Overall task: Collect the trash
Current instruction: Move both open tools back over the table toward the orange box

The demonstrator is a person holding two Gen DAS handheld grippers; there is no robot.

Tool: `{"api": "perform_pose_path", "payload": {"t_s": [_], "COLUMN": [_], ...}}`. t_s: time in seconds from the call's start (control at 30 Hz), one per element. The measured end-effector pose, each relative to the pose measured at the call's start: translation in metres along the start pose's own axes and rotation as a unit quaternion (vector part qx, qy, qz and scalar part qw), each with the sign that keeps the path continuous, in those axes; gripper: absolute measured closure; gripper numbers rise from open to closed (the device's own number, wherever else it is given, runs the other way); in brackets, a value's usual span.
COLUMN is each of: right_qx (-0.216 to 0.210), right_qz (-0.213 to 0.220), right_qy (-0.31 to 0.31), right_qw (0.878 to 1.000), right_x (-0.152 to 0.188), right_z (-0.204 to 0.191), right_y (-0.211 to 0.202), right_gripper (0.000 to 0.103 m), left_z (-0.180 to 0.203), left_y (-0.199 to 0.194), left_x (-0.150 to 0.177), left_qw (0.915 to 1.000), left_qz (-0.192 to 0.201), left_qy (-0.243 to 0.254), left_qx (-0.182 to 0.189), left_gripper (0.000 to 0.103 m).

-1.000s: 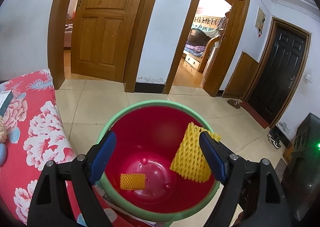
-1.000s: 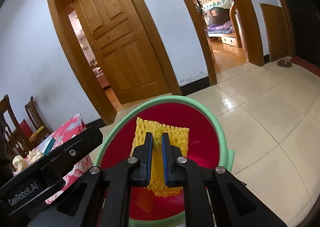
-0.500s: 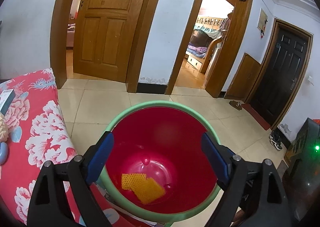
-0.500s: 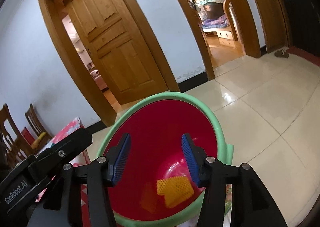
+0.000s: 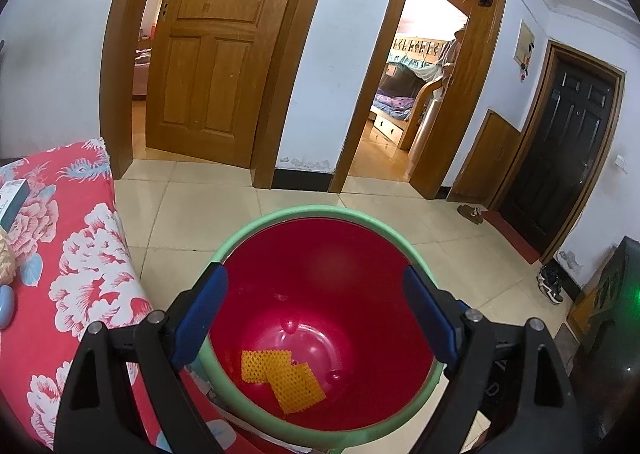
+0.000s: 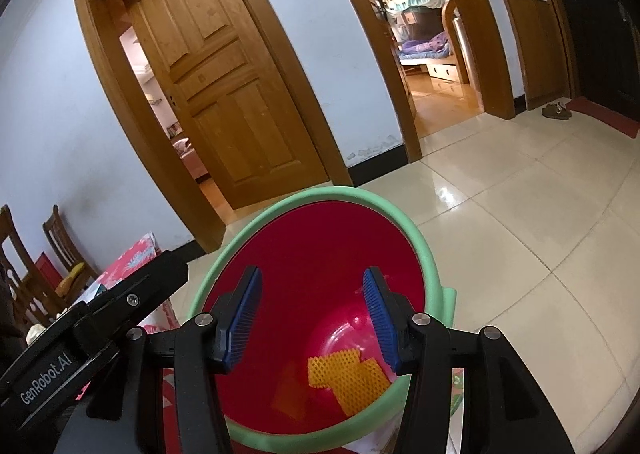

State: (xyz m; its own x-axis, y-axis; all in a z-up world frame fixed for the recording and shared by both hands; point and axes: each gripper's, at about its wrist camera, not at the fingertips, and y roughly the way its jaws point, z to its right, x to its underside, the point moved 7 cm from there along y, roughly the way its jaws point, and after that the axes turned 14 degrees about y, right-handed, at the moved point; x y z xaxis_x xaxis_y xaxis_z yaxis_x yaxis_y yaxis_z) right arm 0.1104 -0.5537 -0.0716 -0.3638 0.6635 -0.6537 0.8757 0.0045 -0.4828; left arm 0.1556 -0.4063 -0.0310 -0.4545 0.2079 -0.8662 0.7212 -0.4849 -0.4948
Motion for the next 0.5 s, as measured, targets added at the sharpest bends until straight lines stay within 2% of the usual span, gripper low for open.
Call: {"api": "perform_pose_path", "payload": {"t_s": [0.23,0.5], "right_qx": [-0.02,-0.033], "right_qz": [0.003,0.0], "right_qy": [-0.004,-0.035], "right_qw": [1.0,0.999], "right_x": [-0.004,0.002], "right_z": [-0.014,-0.037], "right_y": [-0.013,-0.024], "right_gripper": [0.049,0.049], "left_z": [-0.01,-0.022], "left_y": [-0.019,-0.047], "left_x": [0.0,-0.003], "left_qw": [0.998,0.9985], "left_qz": [0.011,0.017], "left_qy": [-0.057,-0.051], "left_qx": [0.025,-0.012], "left_gripper": [0.015,0.014]}}
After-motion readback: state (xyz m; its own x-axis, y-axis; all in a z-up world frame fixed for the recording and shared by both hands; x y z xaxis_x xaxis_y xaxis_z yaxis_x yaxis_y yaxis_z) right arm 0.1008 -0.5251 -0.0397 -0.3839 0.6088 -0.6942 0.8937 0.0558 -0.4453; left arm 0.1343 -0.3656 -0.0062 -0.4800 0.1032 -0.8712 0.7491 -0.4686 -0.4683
